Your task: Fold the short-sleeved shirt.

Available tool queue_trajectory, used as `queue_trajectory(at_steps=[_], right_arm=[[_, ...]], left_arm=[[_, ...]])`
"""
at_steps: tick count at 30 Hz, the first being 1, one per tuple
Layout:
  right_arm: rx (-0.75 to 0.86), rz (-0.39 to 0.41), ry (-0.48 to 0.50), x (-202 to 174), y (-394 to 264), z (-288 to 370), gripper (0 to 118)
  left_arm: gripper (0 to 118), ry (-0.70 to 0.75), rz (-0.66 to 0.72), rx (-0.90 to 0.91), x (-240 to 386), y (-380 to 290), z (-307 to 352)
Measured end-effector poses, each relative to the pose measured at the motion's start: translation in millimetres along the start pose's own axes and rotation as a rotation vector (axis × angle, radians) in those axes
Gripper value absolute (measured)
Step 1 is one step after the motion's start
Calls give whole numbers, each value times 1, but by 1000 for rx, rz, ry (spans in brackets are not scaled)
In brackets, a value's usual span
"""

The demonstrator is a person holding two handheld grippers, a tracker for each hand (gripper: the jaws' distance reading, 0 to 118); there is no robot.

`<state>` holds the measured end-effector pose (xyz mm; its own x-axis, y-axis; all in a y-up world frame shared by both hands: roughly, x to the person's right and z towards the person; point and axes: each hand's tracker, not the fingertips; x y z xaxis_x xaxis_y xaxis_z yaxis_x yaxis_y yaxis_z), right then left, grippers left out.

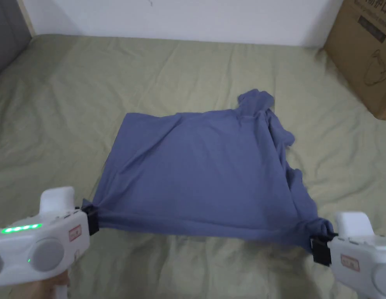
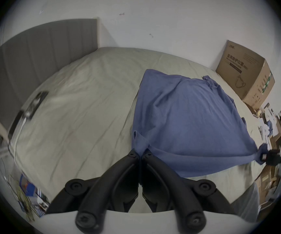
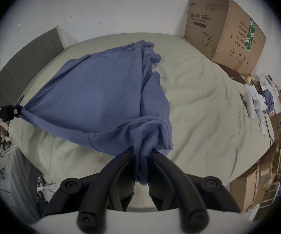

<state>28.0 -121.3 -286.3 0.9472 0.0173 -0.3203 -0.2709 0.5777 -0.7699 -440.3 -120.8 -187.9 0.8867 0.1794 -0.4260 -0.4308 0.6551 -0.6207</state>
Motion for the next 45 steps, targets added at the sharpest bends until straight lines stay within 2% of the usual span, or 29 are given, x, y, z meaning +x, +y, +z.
queue_trajectory(at_steps=[4, 7, 8, 9, 10, 11, 12, 14, 16, 21, 26, 27, 28, 29, 31, 32, 33, 35, 37, 40, 43, 44, 45], right_arm=[[-4, 33, 4, -9, -24, 11, 13], [3, 15, 17, -10, -24, 11, 14], [11, 5, 17, -9, -23, 11, 25], [17, -5, 16, -8, -20, 15, 45], [24, -10, 13, -7, -17, 21, 74], [36, -16, 9, -5, -14, 27, 108], [56, -19, -5, -4, -13, 34, 118], [176, -25, -45, 1, -9, 59, 115], [226, -50, -88, 4, -1, 79, 115], [467, -109, -54, -3, 23, 131, 118], [637, -104, -54, -25, 36, 161, 118], [643, -90, -53, -28, 36, 164, 116], [652, -81, -59, -32, 38, 165, 110], [672, -70, -72, -36, 37, 166, 90], [679, -63, -79, -41, 37, 164, 30], [683, -63, -76, -42, 37, 164, 6], [688, -68, -70, -43, 36, 164, 6], [663, -75, -31, -42, 36, 162, 0], [657, -94, -29, -41, 34, 158, 0], [641, -104, -16, -41, 31, 154, 0], [625, -104, -5, -39, 31, 150, 0], [618, -104, 2, -40, 30, 150, 0], [611, -103, 9, -39, 31, 148, 0]], left_arm=[[1, 17, -8, -5, -11, -35, 21], [5, 26, -16, -15, -11, -42, 27], [22, 29, -10, -6, -10, -40, 30], [50, 47, 2, 14, -10, -36, 33], [80, 78, 8, 41, -10, -32, 37], [106, 91, 18, 70, -14, -26, 38], [113, 95, 31, 101, -16, -21, 43], [113, 46, 57, 192, -19, -8, 61], [113, -7, 53, 267, -19, 6, 80], [113, -35, -47, 541, 12, 36, 123], [112, -59, -168, 650, 52, 39, 143], [108, -55, -204, 641, 58, 37, 143], [100, -66, -237, 639, 64, 36, 145], [78, -80, -263, 637, 70, 35, 145], [43, -97, -278, 631, 75, 33, 145], [18, -102, -285, 625, 76, 33, 145], [3, -101, -286, 622, 77, 32, 144], [0, -110, -265, 609, 72, 31, 142], [0, -148, -219, 551, 65, 33, 141], [0, -131, -191, 523, 49, 36, 137], [2, -36, -176, 438, 39, 38, 134], [17, 6, -155, 379, 33, 41, 129], [40, 25, -134, 293, 27, 43, 123]])
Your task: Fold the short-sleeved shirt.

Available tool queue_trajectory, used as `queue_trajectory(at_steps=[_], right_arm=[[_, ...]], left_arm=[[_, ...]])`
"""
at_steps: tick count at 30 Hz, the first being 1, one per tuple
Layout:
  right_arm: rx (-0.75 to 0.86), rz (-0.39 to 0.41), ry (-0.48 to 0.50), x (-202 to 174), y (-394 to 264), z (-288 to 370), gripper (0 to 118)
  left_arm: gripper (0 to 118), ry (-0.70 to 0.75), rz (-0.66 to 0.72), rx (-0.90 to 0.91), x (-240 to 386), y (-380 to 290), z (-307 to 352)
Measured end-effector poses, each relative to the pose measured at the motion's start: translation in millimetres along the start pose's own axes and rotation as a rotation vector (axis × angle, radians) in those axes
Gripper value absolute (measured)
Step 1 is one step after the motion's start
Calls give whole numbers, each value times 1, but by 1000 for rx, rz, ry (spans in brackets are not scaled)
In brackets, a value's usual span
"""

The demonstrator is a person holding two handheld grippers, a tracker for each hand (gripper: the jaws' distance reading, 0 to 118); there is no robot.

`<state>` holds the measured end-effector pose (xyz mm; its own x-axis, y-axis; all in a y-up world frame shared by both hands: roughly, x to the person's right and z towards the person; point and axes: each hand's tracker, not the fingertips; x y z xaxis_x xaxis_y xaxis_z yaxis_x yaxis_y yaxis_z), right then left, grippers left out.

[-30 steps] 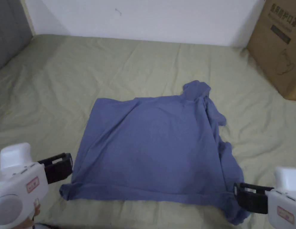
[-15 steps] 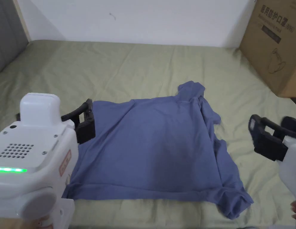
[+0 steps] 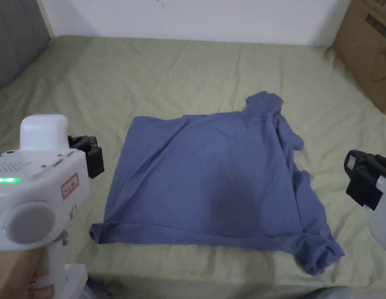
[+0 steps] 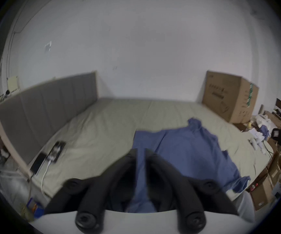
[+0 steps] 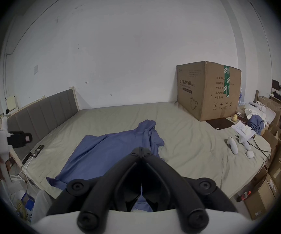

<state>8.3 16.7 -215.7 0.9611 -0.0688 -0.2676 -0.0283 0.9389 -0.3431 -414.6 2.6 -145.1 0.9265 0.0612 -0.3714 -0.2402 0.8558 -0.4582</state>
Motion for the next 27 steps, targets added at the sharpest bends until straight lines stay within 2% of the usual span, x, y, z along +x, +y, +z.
queue_trajectory(at_steps=[2, 3, 7, 11, 13, 15, 18, 19, 20, 27], right_arm=[[-11, 6, 2, 0, -1, -2, 0], [-19, 14, 0, -1, -1, -3, 0], [-54, 38, -18, -1, -8, -8, 0], [-82, 20, -28, 5, -13, -11, 0], [-89, 13, -37, 7, -15, -11, 0], [-98, 11, -47, 9, -17, -14, 0], [-112, 7, -58, 12, -20, -18, 0], [-118, 5, -63, 12, -21, -19, 0], [-125, 4, -67, 13, -23, -19, 0], [-248, 10, -59, 24, -37, -24, 0]], left_arm=[[104, 34, 10, -168, -8, -3, -16], [114, 52, 1, -225, -12, -9, -25], [115, 41, -12, -434, -22, -38, -53], [115, -2, 4, -566, -29, -72, -77], [107, 3, -42, -633, -28, -86, -87], [75, 16, -91, -662, -23, -99, -95], [35, -20, -124, -671, -15, -111, -103], [18, -21, -128, -662, -12, -114, -104], [5, -18, -123, -641, -10, -115, -103], [3, -34, 82, -473, -19, -103, -80]])
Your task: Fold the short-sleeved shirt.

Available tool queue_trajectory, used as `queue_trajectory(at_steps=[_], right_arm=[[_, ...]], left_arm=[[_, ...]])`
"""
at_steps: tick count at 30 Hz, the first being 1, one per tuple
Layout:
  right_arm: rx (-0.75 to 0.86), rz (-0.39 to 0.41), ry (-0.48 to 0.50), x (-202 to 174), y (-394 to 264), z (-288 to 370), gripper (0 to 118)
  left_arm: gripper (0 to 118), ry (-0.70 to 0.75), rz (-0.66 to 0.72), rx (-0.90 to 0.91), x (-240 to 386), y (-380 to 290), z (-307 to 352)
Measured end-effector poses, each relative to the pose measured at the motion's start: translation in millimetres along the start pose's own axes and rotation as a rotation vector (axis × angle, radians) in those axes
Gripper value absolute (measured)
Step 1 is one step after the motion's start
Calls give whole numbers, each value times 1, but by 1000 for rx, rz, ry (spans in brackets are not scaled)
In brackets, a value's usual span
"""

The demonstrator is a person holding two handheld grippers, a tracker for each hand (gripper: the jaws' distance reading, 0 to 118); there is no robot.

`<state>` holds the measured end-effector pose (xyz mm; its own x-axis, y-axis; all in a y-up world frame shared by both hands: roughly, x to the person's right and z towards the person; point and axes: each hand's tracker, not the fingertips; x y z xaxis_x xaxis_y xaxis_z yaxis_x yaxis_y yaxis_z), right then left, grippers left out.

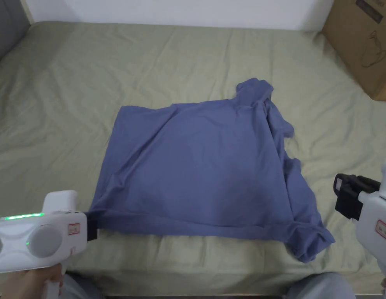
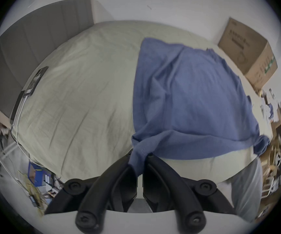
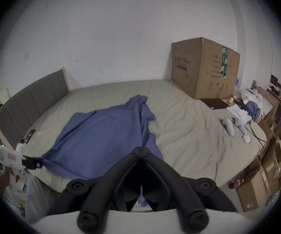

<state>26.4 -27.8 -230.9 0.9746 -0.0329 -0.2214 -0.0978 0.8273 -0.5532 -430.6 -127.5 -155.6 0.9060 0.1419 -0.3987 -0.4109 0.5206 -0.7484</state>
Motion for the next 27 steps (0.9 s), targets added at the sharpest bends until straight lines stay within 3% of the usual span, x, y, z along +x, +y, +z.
queue_trajectory(at_steps=[2, 3, 4, 5, 6, 8, 11, 15, 16, 18, 19, 22, 27], right_arm=[[-108, -24, 13, 9, -5, -11, 2], [-141, -47, 15, 14, -10, -18, 18], [-197, -60, 9, 19, -16, -27, 44], [-274, -59, -2, 23, -22, -38, 91], [-337, -50, -9, 26, -29, -47, 115], [-440, -33, 4, 29, -47, -62, 109], [-495, -58, 7, 29, -66, -83, 111], [-501, -56, 1, 22, -78, -87, 108], [-515, -49, 17, 23, -77, -90, 97], [-527, -17, -6, 20, -78, -92, 28], [-516, -19, -9, 19, -78, -91, 15], [-484, -68, 28, 25, -64, -83, 12], [-366, -33, 20, 24, -11, -61, 12]], left_arm=[[3, -37, 23, 39, -1, 2, 13], [3, -48, 24, 48, -2, 4, 18], [3, -45, 17, 49, 0, 5, 21], [3, -46, 14, 55, 1, 7, 25], [3, -48, 15, 66, 3, 8, 28], [3, -55, 32, 79, 2, 12, 30], [3, -60, 75, 79, 1, 16, 30], [3, -51, 85, 78, 3, 18, 29], [3, -52, 86, 81, 3, 19, 30], [3, -54, 86, 82, 4, 20, 30], [3, -54, 85, 80, 4, 21, 29], [3, -57, 87, 81, 4, 24, 33], [3, -95, 123, 104, 0, 40, 46]])
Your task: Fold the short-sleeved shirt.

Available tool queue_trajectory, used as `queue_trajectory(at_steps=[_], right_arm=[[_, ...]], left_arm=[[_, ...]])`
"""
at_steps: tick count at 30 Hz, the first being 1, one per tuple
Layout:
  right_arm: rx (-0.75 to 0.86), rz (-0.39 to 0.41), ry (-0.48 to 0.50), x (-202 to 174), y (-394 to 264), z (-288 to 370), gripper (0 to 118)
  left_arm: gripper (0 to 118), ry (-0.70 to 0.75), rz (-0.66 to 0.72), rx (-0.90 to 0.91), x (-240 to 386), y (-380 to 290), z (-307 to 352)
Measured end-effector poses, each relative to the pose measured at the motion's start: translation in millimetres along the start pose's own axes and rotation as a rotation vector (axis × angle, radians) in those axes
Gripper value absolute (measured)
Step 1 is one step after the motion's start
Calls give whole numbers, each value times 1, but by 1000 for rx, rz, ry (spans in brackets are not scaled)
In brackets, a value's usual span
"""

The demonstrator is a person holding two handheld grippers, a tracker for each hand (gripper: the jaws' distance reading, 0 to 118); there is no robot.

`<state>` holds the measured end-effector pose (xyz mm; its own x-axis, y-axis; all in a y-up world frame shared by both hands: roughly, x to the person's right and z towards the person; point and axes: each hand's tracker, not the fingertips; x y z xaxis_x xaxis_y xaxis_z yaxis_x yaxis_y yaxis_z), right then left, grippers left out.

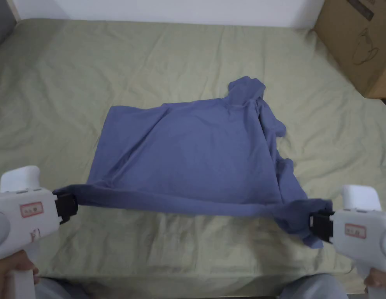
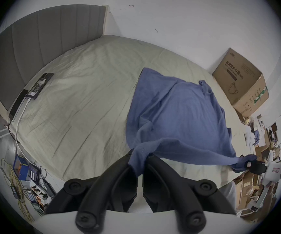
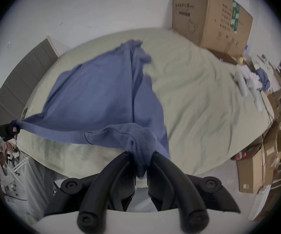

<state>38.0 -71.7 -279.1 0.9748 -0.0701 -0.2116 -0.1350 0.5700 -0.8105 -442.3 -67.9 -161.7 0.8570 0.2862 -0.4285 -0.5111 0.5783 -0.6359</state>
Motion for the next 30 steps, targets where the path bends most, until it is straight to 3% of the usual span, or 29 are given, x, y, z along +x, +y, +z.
queue_trajectory(at_steps=[6, 11, 15, 17, 18, 19, 20, 21, 22, 23, 24, 26, 30], right_arm=[[94, 57, -39, -15, 79, -13, 12], [66, 56, -93, -30, 136, -74, 12], [18, 103, -147, -42, 166, -126, 12], [-29, 83, -163, -43, 177, -153, 12], [-58, 58, -163, -41, 180, -164, 12], [-82, 37, -156, -40, 184, -174, 13], [-111, 22, -140, -38, 186, -183, 15], [-123, 8, -120, -36, 188, -187, 27], [-120, 7, -126, -33, 189, -189, 54], [-116, 2, -126, -31, 188, -188, 100], [-93, -11, -127, -29, 185, -182, 118], [48, -2, -110, -25, 179, -160, 109], [205, 115, -143, -30, 153, -99, 109]], left_arm=[[3, 13, -39, 43, 15, 52, -27], [3, 90, -34, -9, 28, 91, -86], [5, 138, -18, -35, 38, 112, -132], [6, 165, -12, -56, 45, 118, -155], [12, 175, -9, -61, 47, 121, -165], [26, 219, -8, -75, 48, 123, -175], [56, 263, -4, -85, 49, 126, -184], [80, 286, -7, -100, 48, 127, -191], [99, 287, -6, -102, 48, 128, -196], [107, 281, -7, -98, 47, 129, -196], [107, 268, -5, -88, 44, 130, -192], [107, 209, 0, -38, 42, 128, -179], [107, 210, -79, 99, 42, 115, -133]])
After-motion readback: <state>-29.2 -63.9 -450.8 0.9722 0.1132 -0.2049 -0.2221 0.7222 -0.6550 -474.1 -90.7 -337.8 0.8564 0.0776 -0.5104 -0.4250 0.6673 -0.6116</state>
